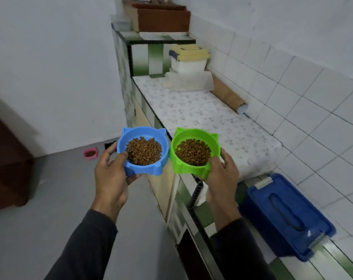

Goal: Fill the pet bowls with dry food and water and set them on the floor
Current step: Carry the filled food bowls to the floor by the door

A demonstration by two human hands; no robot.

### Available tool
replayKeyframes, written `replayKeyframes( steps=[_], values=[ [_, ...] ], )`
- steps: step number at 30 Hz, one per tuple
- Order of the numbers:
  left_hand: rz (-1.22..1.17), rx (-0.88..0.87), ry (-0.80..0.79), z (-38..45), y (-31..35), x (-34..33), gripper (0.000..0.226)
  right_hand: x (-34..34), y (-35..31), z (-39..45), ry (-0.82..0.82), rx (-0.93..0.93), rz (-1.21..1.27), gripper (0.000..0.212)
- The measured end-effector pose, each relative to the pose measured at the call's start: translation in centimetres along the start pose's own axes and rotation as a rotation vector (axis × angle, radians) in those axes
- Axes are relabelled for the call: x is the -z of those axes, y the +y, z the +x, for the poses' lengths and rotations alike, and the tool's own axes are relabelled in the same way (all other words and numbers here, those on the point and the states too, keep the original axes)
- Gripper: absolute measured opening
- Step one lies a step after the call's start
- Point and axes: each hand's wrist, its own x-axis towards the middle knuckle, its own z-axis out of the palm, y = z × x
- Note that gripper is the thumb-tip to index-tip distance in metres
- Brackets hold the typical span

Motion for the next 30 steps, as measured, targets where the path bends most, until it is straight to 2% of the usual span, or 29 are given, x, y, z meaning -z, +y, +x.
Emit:
replayKeyframes(
  steps=[15,30],
  values=[
    [-0.104,-0.029,0.309,10.7,3.5,9.3,0.039,-18.2,5.5,3.4,-0.274,-0.076,-0.119,0.043],
    [-0.143,-0.09,0.494,26.7,7.2,11.0,0.038,-36.3,8.3,11.7,-0.467,-0.165,-0.111,0.04]
  ],
)
